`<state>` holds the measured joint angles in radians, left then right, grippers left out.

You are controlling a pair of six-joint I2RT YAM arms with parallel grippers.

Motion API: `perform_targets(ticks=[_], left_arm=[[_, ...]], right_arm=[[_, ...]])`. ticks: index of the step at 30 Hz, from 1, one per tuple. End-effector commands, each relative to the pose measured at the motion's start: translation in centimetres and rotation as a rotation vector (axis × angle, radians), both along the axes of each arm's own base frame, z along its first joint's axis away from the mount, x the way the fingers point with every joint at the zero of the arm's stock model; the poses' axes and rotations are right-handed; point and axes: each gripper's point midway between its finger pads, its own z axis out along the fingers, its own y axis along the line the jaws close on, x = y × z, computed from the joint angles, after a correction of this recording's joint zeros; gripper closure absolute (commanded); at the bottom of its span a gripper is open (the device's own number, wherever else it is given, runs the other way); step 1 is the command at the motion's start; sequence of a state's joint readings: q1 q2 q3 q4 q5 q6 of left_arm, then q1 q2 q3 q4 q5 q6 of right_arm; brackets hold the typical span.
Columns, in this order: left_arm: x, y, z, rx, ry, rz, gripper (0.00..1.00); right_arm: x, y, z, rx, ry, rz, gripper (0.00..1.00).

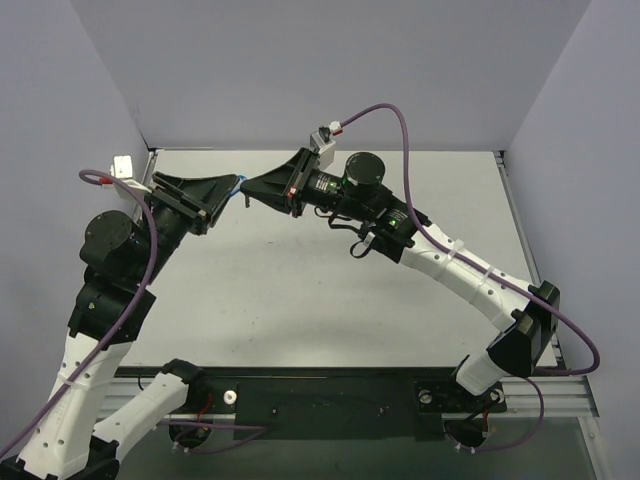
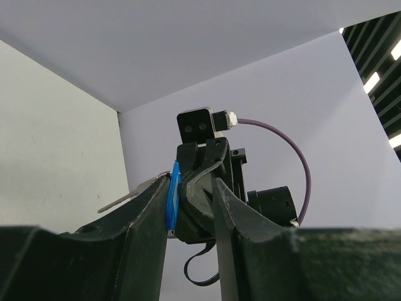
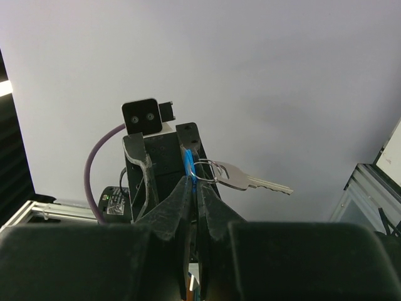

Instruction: Remove the keys from the keyring

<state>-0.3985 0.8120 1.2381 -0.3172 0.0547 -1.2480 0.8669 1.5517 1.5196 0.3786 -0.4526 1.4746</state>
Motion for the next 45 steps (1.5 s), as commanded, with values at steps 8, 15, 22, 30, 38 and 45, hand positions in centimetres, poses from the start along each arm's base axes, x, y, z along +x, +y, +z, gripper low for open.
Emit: perform_targets(ticks=[8,15,22,30,38,45], left_arm=[[-0.7,0.3,1.3,-0.015,-0.051,0.005,0.83],[-0.9,0.6,1.1,-0.013,-0.043,0.015,1.00],[-1.5,1.1,2.4,-0.041,-0.050,0.024,1.00],[-1.9,0.7,3.3,-0.072,-0.083,-0.003,1.00],[-2.6,-0.7,4.2,-0.085,-0.189,-0.096,1.00],[-4.2,-2.2,6.1,-0.076,-0.371,-0.207,1.00]], right_arm=[[-1.5,0.6,2.4,0.045,-0.070,0.050,1.00],[-1.9,0.6,2.8,0.057,-0.081,0.071,0.95],[1.3,-4.1,4.9,0.121,-0.121,-0.009,0.31],[2.2,-5.3,4.1,0.106,-0.067,-0.039,0.29],[1.6,-4.6,2.6,0.086,0.060,-0.016,0.29],[1.3,-4.3,-0.1,0.152,0.371,-0.001,0.30]])
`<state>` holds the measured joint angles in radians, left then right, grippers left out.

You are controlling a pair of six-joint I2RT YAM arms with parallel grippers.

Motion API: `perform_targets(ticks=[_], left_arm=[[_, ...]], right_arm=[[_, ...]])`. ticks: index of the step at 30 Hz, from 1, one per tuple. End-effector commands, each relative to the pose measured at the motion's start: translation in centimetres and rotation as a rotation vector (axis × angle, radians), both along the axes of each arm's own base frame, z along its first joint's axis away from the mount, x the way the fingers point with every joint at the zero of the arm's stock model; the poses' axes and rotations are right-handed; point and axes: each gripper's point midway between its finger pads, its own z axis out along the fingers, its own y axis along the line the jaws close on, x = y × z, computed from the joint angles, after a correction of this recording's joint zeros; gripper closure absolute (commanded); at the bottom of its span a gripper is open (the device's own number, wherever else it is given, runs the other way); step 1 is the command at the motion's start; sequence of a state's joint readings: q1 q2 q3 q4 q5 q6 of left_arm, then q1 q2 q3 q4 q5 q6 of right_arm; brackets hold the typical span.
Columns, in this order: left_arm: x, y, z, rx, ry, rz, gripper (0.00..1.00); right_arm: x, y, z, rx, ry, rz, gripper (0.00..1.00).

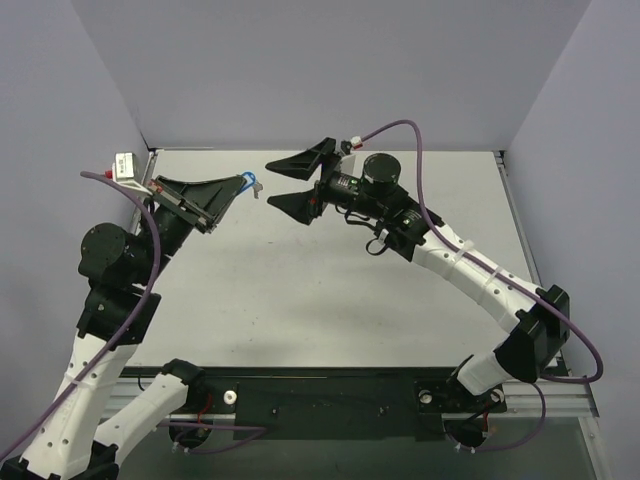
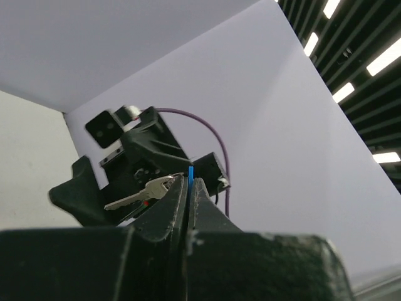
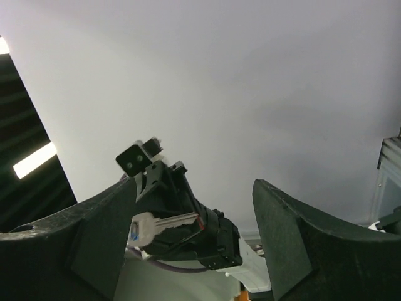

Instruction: Remove the keys from the keyring

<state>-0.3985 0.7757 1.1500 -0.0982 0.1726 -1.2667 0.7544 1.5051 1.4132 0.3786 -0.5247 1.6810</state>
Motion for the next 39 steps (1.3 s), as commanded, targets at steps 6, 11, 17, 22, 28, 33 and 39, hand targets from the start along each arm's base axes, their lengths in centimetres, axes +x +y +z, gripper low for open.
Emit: perform_targets(ticks=[6,11,17,22,28,33,39], left_arm=[[-2.5,-1.3,4.1,-0.035,-0.280,-0.115,1.00],[-2.3,-1.6,4.1,-0.028,-0.296,-0.125,1.00],[-1.8,-1.9,3.7,-0.012,-0.297,-0.123,1.00],[-1.4,-2.0,3.6,-0.005,-0.299,-0.119,1.00],[-0.7,-2.0,3.2,-0.001,-0.287,-0.103,1.00],[-0.3,-2.3,3.1,0.000,-0.288,-0.104,1.00],[0.2,-2.3,2.7,0.006,-0.279,-0.092,1.00]], right_arm=[[-1.1,-2.4,5.2,0.449,0.287,-0.036,0.27],[-1.7,-2.3,8.2,0.567,0.306,-0.011,0.21],[-1.1,-3.4,9.6,0.685,0.359,-0.043,0.20],[-1.2,-3.8,10.7,0.728,0.367,-0.049,0.21],[-1.1,-3.7,11.1,0.758,0.380,-0.040,0.26],[-0.9,-3.8,11.0,0.775,0.391,-0.036,0.35],[-0.8,-3.4,10.5,0.762,0.407,-0.024,0.40]])
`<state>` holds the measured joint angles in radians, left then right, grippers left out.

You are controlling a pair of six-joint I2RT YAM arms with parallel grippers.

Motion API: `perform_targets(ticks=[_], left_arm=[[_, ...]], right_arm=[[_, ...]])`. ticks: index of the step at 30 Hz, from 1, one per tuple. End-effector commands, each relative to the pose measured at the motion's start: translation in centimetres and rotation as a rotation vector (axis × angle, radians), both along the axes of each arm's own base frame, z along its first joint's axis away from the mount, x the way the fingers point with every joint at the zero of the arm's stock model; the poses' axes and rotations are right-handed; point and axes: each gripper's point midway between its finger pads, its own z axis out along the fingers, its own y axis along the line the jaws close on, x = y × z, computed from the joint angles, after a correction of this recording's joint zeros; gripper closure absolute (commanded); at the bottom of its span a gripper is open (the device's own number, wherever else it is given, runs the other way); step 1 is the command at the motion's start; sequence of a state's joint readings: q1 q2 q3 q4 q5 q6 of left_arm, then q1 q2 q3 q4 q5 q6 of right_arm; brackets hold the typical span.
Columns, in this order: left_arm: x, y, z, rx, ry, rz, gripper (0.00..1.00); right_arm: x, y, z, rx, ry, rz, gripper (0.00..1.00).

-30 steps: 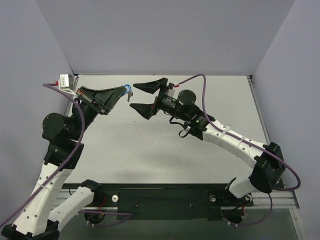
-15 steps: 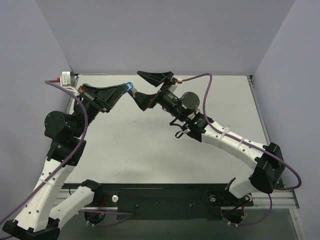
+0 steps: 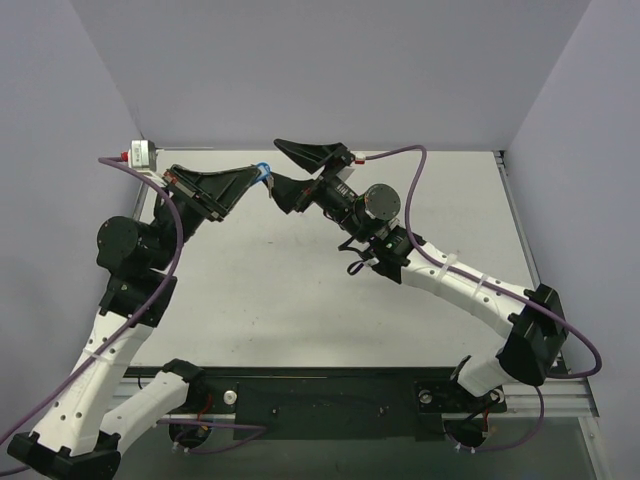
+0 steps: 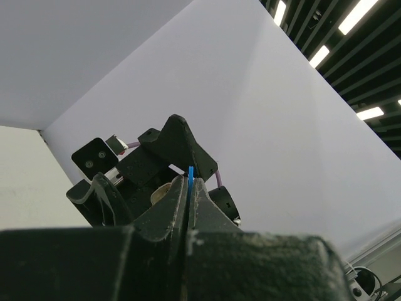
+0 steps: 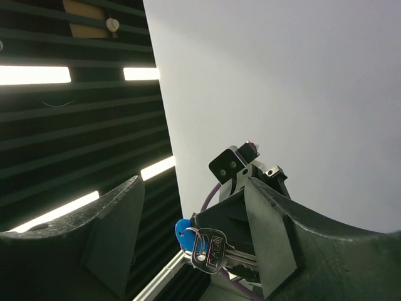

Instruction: Remove the keys from the keyring

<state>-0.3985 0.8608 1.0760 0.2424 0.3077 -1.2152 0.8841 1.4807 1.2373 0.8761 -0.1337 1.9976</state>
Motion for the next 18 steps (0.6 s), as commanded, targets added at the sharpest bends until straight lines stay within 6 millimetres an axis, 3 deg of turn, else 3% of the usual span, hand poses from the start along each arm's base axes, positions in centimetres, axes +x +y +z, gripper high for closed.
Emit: perform_targets(ticks=[1,3,8,18], left_arm=[[-0.4,0.3,1.2,-0.017,-0.068,0.015,1.00],[-0.4,0.3,1.6,-0.028,-0.082,0.011,1.00],[0.0,0.1,2.1,-0.032,-0.099,0.013,1.00],[0.4,-0.1,1.1,-0.024,-0.085,0.012,1.00]], right_arm=[[-0.5,-2.2,4.2,0.324,0.241,0.191,0.36],[-0.6,-1.9,3.4,0.294,0.255,0.193,0.29],[-0.5,-1.8,1.8,0.264,0.281,0.186,0.23],[-0.5,-2.2,2.8,0.291,0.271,0.178,0.28]])
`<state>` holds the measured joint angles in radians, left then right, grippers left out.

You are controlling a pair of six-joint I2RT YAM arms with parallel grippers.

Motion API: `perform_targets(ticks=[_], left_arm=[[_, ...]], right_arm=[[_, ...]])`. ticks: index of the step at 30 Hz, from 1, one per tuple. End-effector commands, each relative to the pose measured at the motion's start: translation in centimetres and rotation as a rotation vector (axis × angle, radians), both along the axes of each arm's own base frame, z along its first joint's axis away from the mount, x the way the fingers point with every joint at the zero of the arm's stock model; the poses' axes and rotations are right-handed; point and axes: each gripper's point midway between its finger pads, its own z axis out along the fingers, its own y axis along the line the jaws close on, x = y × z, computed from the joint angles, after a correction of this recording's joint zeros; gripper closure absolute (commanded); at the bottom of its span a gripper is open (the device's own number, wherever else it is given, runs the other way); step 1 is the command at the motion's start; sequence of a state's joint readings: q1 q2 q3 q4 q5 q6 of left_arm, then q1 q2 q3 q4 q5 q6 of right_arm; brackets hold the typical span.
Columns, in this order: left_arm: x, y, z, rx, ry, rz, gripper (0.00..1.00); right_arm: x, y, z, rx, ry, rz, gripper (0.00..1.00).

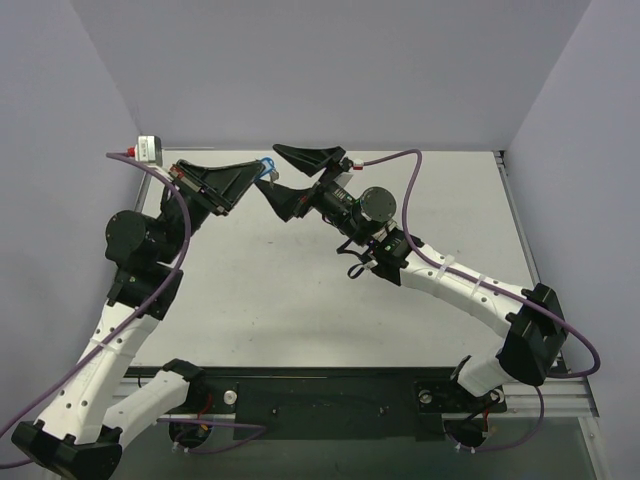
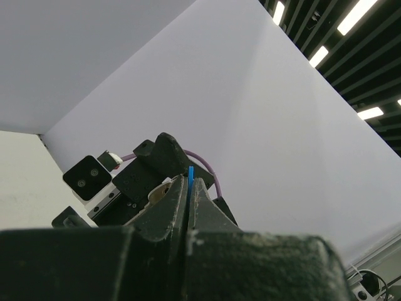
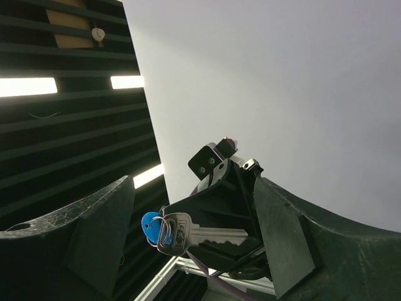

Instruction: Remove the keys from the keyring

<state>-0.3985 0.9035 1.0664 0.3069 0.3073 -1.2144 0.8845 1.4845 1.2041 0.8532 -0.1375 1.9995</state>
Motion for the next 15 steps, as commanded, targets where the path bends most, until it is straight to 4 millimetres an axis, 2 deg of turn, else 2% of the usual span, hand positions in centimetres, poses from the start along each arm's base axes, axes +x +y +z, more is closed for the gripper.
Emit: perform_targets(ticks=[1,12,15], left_arm=[[-0.74,0.34,1.28,-0.017,-0.074,0.011,1.00],[-0.75,0.42,0.63,-0.005,-0.068,0.019,1.00],[-0.72,0.48,0.49,-0.005,-0.064,0.022,1.00]], right_arm=[[-0.84,-2.81,5.13,0.338,0.240,0.160,0.29],[-0.86,-3.19,4.94,0.339,0.240,0.141,0.38],[-0.74,-3.26,4.60,0.334,0.243,0.133,0.44]])
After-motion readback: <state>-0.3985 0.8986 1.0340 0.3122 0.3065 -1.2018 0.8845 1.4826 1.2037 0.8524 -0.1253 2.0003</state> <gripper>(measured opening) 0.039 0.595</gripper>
